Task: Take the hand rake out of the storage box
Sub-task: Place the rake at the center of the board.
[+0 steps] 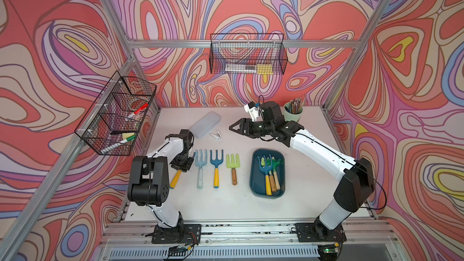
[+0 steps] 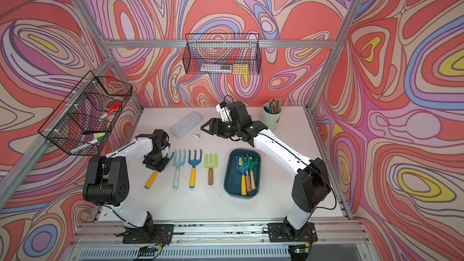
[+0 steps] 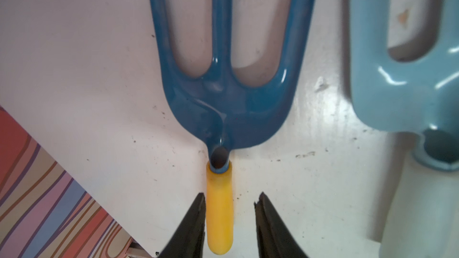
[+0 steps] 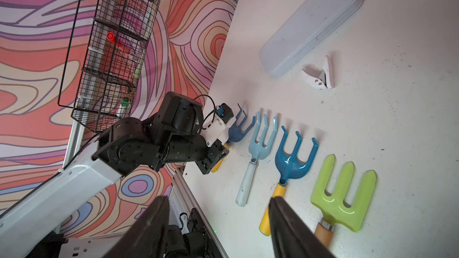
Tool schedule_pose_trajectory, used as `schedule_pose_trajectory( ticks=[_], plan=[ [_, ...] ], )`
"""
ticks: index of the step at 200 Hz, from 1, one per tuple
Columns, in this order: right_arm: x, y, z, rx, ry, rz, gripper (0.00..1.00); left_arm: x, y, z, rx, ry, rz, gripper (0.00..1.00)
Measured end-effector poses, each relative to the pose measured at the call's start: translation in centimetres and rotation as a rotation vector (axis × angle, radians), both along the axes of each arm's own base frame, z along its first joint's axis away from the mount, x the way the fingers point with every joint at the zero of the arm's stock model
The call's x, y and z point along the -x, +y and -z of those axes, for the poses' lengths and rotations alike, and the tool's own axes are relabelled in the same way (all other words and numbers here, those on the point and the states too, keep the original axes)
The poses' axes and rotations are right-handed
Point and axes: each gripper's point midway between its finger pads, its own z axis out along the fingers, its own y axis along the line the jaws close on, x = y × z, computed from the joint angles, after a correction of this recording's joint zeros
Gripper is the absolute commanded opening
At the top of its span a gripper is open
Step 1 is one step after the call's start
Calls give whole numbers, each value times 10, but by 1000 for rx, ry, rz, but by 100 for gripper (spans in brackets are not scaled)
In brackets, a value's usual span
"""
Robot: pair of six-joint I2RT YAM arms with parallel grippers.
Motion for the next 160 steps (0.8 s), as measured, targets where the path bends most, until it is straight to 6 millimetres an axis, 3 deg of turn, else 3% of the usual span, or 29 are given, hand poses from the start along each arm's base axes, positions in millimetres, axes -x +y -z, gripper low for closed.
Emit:
schedule_pose_trajectory(
  ticks=[160],
  plan=[
    [-3,0,10,21,8,12,65,-9,11,12,29,-12,-65,35]
  ],
)
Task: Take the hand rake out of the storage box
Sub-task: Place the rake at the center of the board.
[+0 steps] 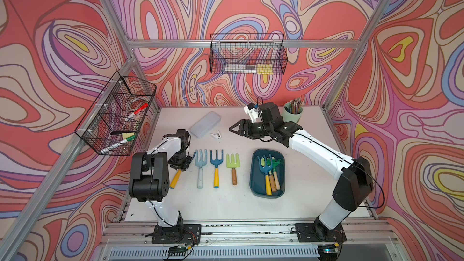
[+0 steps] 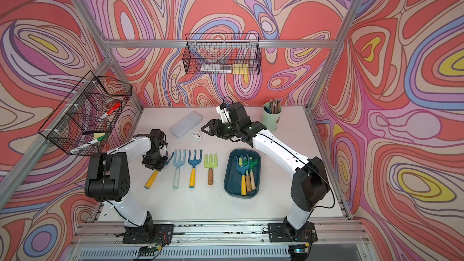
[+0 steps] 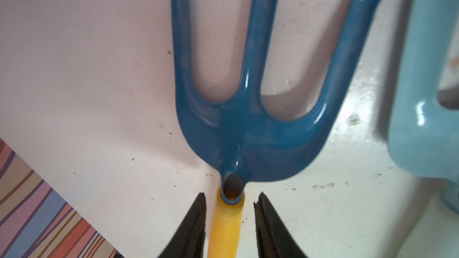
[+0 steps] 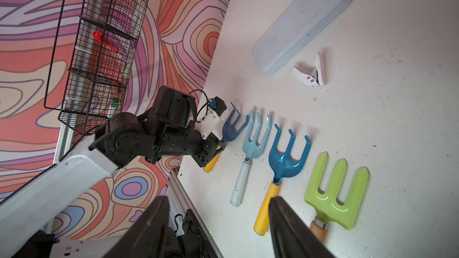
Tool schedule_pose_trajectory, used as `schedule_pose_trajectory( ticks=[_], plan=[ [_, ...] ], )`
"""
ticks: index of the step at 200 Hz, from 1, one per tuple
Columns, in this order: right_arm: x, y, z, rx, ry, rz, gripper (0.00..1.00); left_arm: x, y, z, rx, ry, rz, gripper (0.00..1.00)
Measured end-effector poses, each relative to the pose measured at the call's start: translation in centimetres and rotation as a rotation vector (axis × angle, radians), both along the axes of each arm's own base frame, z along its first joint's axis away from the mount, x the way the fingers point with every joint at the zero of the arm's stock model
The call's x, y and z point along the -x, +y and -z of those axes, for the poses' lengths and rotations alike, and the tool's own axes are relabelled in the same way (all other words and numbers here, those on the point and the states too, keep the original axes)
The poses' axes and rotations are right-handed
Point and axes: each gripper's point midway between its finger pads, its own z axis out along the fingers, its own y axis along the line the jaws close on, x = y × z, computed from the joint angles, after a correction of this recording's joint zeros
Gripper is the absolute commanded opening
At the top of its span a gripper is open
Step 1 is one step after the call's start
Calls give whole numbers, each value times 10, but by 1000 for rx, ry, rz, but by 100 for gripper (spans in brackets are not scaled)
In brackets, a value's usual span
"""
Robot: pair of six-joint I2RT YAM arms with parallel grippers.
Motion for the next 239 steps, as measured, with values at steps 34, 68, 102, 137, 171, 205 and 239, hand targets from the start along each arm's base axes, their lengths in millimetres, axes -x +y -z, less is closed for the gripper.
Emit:
schedule_pose_trajectory(
  ticks=[34,68,102,137,171,205,239],
  plan=[
    [0,0,0,2,-1,3,64,2,0,9,14,29,-13,30],
    [0,-1,2,4,2,3,64,0,-1,10,33,19,-39,27],
    [1,-1,7,10,12,3,64,1,0,10,51,12,-81,25],
    [1,-1,7,9,13,3,64,-1,5,10,72,-11,-148,25],
    [1,-1,8,8,18,6,64,-2,7,10,97,-35,-208,25],
    [1,-1,13,10,29,8,64,-5,2,11,132,-48,-251,25],
    [1,-1,13,11,30,8,64,-6,-2,11,151,-55,-275,26]
  ],
)
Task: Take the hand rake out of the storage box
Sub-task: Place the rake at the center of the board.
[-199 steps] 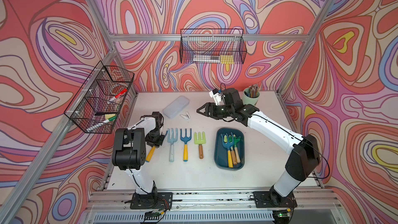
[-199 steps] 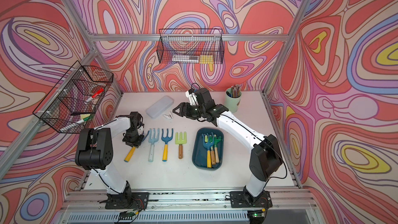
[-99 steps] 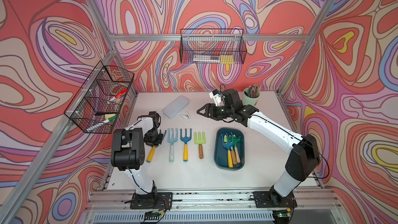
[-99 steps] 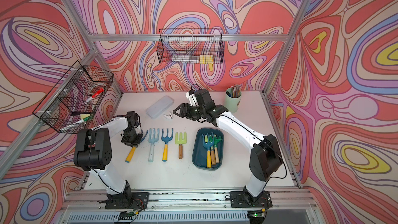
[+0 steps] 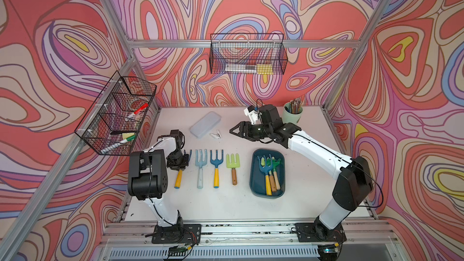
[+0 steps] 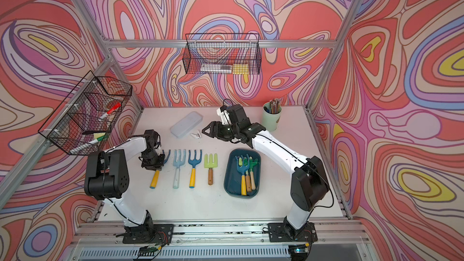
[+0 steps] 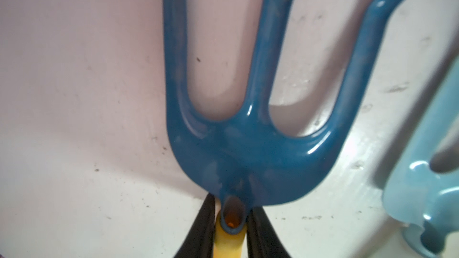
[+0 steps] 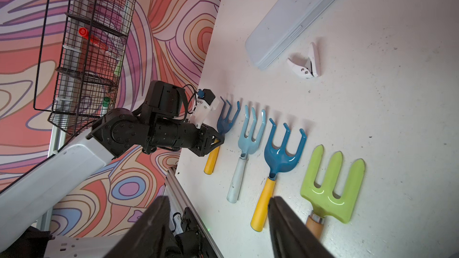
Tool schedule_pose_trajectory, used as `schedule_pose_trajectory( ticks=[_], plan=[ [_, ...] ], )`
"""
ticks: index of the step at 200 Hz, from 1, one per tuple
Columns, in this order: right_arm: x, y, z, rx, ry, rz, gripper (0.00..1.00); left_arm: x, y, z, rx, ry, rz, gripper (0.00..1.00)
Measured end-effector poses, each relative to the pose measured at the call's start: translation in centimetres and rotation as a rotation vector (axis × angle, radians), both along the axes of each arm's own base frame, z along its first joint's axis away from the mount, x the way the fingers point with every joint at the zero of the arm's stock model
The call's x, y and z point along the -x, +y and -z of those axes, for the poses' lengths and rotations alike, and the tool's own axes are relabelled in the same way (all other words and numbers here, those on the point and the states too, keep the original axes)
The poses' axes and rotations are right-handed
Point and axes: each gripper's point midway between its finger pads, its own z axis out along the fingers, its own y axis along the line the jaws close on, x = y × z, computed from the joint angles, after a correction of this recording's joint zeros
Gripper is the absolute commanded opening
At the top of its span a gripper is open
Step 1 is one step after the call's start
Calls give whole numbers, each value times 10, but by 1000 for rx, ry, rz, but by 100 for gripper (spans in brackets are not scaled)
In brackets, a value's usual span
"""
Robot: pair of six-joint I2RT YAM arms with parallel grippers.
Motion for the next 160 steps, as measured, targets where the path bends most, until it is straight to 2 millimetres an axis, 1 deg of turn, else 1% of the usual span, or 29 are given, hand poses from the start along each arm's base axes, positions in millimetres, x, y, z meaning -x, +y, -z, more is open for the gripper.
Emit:
schedule_pose_trajectory(
  ticks=[15,69,101,128,149,160],
  plan=[
    [0,0,0,0,1,0,64,0,-1,0,6,-2,-7,29],
    [0,0,0,-2,6,3,64,1,-5,0,30,-7,-10,35],
    [0,0,0,-2,7,2,64,-1,-3,-6,28,-28,-11,38],
    [1,2,1,-2,10,0,64,-9,-2,-21,20,-76,-7,38],
    [2,6,5,0,14,-6,64,-19,0,-40,7,-144,-5,38],
    [2,7,9,6,19,-7,64,-23,0,-51,5,-181,-5,36]
  ],
)
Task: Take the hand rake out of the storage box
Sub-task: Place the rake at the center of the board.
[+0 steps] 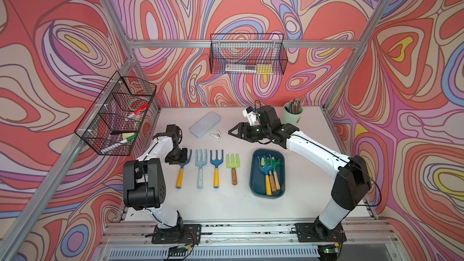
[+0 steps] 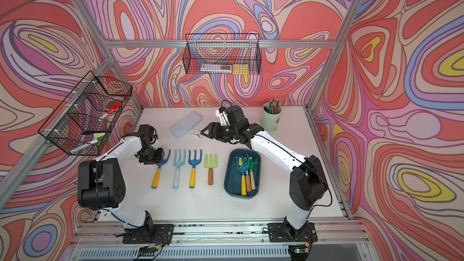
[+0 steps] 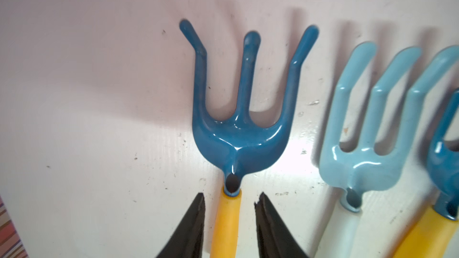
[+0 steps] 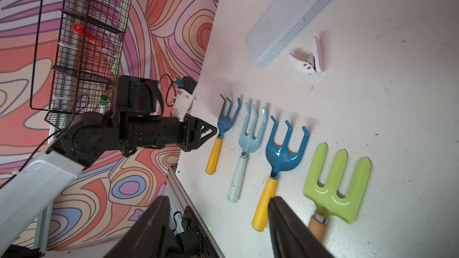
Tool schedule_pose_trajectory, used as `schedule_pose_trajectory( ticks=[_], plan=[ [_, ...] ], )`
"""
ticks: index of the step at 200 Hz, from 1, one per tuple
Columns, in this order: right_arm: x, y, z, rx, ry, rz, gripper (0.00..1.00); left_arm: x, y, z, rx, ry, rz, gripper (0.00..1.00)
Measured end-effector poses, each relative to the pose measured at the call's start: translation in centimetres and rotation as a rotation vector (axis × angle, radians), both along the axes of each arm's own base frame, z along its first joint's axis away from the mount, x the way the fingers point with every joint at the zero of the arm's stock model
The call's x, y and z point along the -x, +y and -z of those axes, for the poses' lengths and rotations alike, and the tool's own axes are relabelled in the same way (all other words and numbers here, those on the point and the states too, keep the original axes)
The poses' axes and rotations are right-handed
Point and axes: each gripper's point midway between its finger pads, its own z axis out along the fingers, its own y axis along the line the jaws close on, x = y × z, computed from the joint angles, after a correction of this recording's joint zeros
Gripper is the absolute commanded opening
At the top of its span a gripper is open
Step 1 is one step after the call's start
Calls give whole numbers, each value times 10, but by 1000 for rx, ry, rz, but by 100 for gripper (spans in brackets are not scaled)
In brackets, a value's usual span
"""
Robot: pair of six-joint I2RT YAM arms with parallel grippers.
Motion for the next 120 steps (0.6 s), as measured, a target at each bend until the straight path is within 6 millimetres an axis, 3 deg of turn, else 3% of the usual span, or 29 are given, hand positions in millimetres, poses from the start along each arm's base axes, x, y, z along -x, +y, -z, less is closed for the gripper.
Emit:
schedule_pose_trajectory(
  ticks=[36,55,84,120],
  plan=[
    [-1,-6,15,69,6,27,64,-7,-8,-32,18,-118,1,35],
    [-2,-17,27,141,11,61,65,-13,-24,-56,11,-209,43,36],
    [3,-44,45,271,23,123,65,-17,-66,-88,20,-331,149,36],
    [23,-88,55,428,40,204,65,-22,-94,-123,102,-457,177,37]
  ],
)
